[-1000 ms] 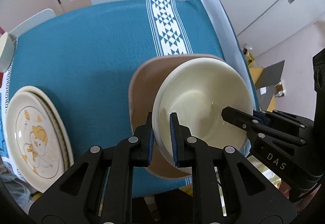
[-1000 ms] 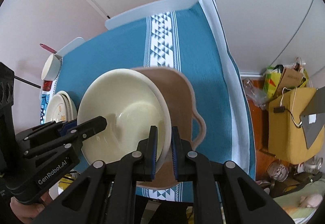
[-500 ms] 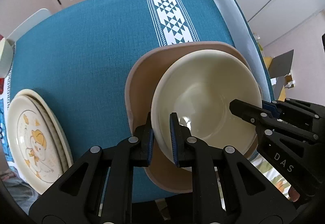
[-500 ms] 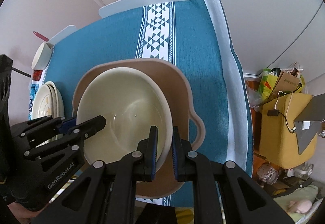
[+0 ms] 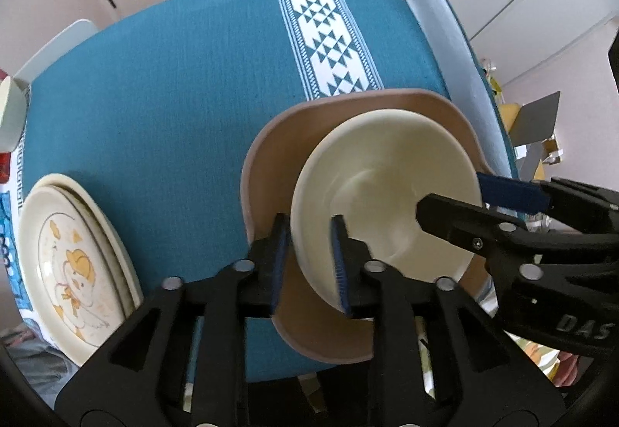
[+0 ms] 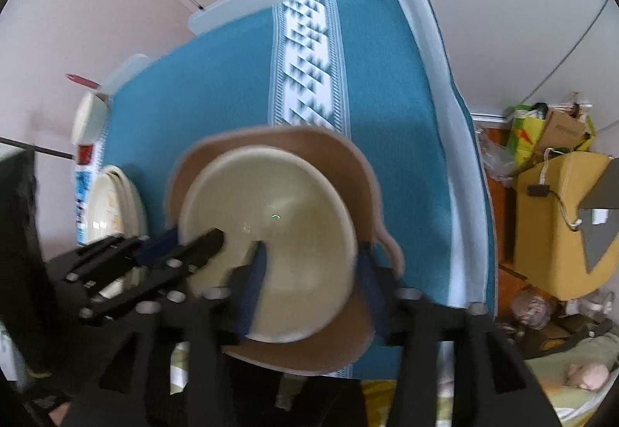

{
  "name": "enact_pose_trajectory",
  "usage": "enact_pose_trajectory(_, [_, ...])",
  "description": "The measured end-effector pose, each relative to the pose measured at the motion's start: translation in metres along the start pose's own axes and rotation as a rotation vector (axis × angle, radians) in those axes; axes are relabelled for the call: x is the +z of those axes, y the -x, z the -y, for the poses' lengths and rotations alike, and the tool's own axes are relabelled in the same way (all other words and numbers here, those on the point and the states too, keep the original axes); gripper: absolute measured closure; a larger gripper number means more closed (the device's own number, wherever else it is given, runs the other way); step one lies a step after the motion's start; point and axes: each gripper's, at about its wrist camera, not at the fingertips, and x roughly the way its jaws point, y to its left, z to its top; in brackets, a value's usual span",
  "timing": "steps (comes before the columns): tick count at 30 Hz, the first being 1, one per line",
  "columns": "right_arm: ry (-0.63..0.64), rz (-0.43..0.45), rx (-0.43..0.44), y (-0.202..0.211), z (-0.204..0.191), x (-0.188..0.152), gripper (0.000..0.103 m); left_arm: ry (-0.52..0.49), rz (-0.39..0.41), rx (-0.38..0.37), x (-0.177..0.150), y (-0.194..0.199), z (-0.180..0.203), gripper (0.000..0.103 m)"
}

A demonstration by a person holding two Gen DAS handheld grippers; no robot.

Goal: Organize plates and bowls
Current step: 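Open both grippers and withdraw them from the cream bowl, then move both grippers to the small white bowl and grasp its rim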

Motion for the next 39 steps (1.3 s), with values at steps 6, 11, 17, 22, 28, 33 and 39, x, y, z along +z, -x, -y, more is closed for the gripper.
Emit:
enact_pose_trajectory(6, [-0.042, 0.028, 0.049, 0.011, 0.003, 0.004, 0.048, -0.025, 0.026, -0.008, -0.001, 0.012, 0.004, 0.058])
enact_pose_trajectory(11, [-0.082, 0.064, 0.101, 0.026, 0.005, 0.004, 0.048, -0.021, 0.046, -0.019, 0.001, 0.025, 0.002, 0.058])
enact_pose_trajectory(17, [-0.047, 0.115, 0.115, 0.052, -0.009, 0.008, 0.048, -0.004, 0.124, -0.022, -0.003, 0.065, -0.009, 0.058])
enact_pose_trajectory(22, [0.057, 0.198, 0.174, 0.080, -0.041, 0.017, 0.048, 0.073, 0.270, 0.005, -0.014, 0.119, -0.041, 0.045])
enact_pose_trajectory(28, [0.244, 0.282, 0.251, 0.097, -0.109, 0.036, 0.005, 0.225, 0.489, 0.101, -0.036, 0.186, -0.109, 0.005])
enact_pose_trajectory(33, [0.414, 0.393, 0.300, 0.103, -0.178, 0.056, 0.003, 0.398, 0.565, 0.154, -0.050, 0.215, -0.190, 0.004])
enact_pose_trajectory(39, [0.658, 0.471, 0.234, 0.099, -0.270, 0.078, 0.003, 0.602, 0.593, 0.141, -0.061, 0.223, -0.296, 0.004])
